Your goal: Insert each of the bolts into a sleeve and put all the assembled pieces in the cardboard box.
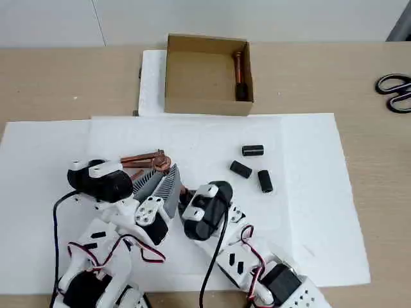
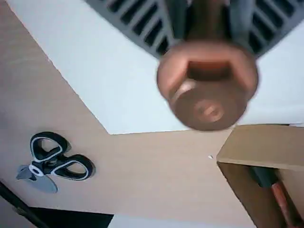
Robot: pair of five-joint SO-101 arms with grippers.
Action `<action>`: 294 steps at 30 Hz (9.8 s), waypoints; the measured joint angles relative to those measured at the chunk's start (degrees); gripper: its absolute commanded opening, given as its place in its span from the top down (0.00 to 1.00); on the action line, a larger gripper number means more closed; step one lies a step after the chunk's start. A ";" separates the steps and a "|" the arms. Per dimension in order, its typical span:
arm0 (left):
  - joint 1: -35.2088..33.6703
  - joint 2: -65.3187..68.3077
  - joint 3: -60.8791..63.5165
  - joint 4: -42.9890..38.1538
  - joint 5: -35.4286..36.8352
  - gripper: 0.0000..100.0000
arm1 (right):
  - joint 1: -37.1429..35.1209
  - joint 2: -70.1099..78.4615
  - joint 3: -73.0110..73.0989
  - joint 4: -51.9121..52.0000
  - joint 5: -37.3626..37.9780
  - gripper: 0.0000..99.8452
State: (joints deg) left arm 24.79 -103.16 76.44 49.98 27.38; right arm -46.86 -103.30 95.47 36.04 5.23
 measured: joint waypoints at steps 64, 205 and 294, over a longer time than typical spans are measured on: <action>5.80 -0.79 7.47 11.78 -7.03 0.83 | 0.00 0.62 -0.44 -0.79 4.31 1.00; -23.82 -0.09 3.78 14.59 -13.80 0.99 | 25.49 161.23 -181.63 38.59 -0.62 0.81; -30.77 -0.09 2.20 14.59 -16.62 0.99 | 30.86 118.86 -96.26 46.68 36.75 0.89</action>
State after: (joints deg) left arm -5.98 -103.25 78.64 64.57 10.77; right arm -16.00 15.56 -0.79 82.73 41.98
